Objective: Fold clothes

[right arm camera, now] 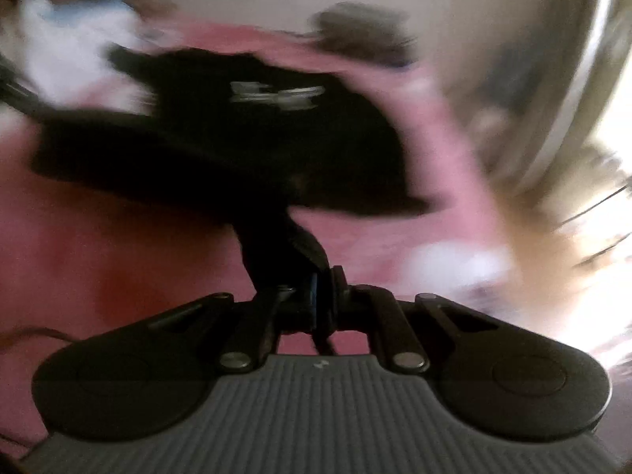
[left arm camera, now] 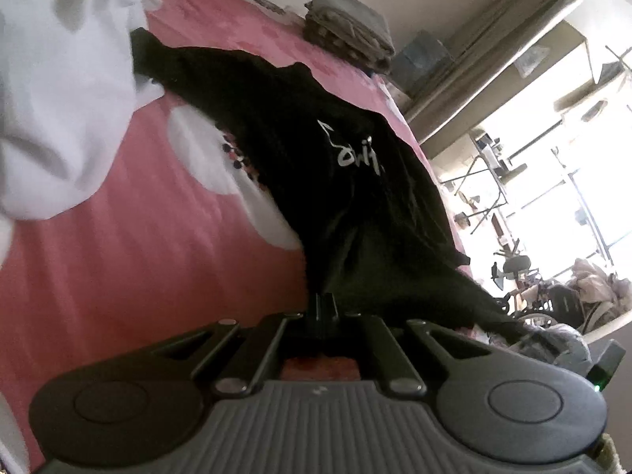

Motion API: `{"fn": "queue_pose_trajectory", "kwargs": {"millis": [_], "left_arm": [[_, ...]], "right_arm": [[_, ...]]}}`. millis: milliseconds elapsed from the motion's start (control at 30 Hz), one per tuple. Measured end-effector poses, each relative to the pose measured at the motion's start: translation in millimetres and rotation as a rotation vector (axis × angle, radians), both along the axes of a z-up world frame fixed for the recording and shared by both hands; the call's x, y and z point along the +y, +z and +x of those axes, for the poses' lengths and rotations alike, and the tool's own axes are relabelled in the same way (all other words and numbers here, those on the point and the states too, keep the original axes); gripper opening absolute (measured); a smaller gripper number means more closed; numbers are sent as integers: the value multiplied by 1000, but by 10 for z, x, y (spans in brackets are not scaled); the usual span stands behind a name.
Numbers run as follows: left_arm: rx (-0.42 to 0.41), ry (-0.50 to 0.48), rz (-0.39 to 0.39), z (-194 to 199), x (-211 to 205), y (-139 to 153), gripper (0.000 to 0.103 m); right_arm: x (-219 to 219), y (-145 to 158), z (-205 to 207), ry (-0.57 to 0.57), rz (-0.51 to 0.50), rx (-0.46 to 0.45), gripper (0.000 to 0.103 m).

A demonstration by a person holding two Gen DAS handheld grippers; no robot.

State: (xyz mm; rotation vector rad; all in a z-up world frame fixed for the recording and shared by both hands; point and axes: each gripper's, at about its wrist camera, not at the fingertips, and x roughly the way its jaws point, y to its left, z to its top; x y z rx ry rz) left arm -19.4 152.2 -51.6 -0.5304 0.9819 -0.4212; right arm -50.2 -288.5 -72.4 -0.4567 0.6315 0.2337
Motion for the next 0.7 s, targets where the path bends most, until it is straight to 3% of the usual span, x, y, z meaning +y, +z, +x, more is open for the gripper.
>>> {"fn": "queue_pose_trajectory", "kwargs": {"millis": [100, 167, 267, 400, 467, 533, 600, 700], "left_arm": [[30, -41, -50, 65, -129, -73, 0], [46, -105, -45, 34, -244, -127, 0], [87, -182, -35, -16, -427, -256, 0], [188, -244, -33, -65, -567, -476, 1], [235, -258, -28, -66, -589, -577, 4], [245, -255, -19, -68, -572, -615, 20], [244, -249, -14, -75, -554, -628, 30], [211, -238, -7, -71, -528, -579, 36]], "right_arm": [[-232, 201, 18, -89, -137, -114, 5], [-279, 239, -7, -106, -182, -142, 5], [-339, 7, -41, -110, -206, -25, 7], [-449, -316, -94, -122, -211, 148, 18], [-571, -260, -177, -164, -142, 142, 22], [-722, -92, -240, -179, -1, 119, 23], [-810, 111, -306, -156, 158, 76, 23], [-840, 384, -377, -66, 345, 15, 23]]}}
